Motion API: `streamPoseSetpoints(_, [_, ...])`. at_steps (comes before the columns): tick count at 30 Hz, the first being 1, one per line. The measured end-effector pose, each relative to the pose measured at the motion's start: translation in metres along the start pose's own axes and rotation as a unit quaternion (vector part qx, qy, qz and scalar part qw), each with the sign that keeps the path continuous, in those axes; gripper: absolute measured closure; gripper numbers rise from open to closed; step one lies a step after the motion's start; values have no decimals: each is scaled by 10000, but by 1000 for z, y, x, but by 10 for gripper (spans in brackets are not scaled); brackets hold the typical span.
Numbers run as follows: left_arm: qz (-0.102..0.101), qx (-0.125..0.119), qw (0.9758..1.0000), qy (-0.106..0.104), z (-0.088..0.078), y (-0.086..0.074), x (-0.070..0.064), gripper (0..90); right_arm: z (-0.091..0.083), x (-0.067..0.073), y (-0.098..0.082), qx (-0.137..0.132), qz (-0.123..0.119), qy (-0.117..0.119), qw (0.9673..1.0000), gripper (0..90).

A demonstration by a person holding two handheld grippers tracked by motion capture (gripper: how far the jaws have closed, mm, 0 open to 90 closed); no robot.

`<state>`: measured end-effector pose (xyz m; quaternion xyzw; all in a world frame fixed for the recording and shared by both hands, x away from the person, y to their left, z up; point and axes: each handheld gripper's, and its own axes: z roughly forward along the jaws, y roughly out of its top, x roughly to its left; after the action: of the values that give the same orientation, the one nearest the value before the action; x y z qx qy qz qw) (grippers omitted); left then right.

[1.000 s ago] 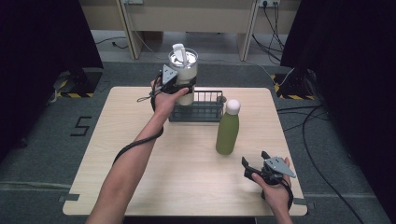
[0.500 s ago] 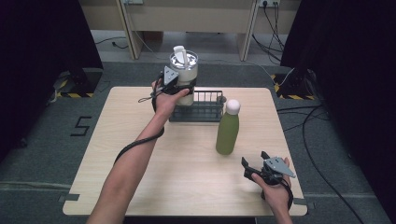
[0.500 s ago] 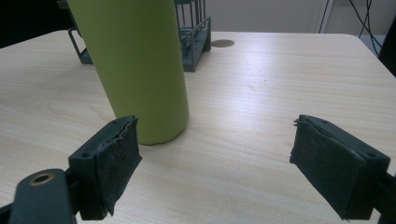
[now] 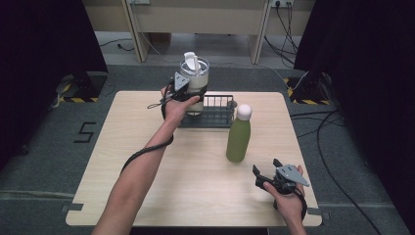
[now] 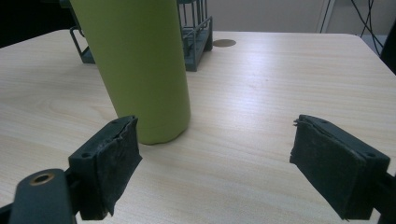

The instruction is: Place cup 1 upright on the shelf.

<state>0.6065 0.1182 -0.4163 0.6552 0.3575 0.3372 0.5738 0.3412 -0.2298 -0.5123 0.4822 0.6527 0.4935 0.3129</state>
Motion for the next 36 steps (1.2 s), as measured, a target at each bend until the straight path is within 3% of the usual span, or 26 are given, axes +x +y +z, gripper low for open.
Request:
streamPoseSetpoints(23, [-136, 155, 9998, 63, 0, -14, 5, 79, 1, 2, 0, 30, -18, 31, 10000, 152])
streamPoseSetpoints(36, [-116, 160, 9998, -103, -6, -16, 8, 77, 1, 3, -1, 47, -46, 59, 10000, 151])
